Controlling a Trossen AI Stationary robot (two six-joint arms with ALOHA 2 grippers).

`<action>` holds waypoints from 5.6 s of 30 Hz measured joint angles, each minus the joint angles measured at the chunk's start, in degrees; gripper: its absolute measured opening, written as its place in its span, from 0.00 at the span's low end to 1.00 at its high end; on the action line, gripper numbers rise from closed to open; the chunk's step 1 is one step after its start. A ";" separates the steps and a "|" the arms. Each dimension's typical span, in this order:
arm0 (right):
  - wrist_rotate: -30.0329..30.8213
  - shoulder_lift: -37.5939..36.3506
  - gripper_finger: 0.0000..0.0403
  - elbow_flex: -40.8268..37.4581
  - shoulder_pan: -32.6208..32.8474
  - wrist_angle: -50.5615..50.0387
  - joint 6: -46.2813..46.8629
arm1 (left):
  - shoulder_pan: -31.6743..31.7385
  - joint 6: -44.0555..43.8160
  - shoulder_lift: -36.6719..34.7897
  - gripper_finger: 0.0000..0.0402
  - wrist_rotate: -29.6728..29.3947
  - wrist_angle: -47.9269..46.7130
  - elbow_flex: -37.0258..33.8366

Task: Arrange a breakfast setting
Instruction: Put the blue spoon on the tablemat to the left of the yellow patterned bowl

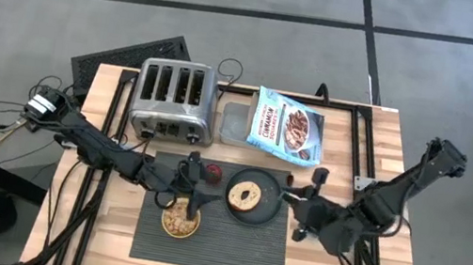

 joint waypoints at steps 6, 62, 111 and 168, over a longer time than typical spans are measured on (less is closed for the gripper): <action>-6.12 0.00 0.18 -5.94 -3.39 23.82 -20.74 | 4.64 -12.13 0.00 0.80 6.23 0.94 0.02; -38.08 0.40 0.26 -10.45 -15.30 59.23 -52.90 | 9.31 -7.80 -0.19 0.00 17.10 30.29 0.10; -10.21 -10.78 0.61 -20.11 -3.80 11.99 10.22 | 9.36 -17.79 -29.09 0.00 44.25 -85.68 8.01; -13.14 -4.42 0.61 -20.09 -6.02 13.97 8.17 | 18.78 9.25 4.43 0.29 29.15 -77.50 7.50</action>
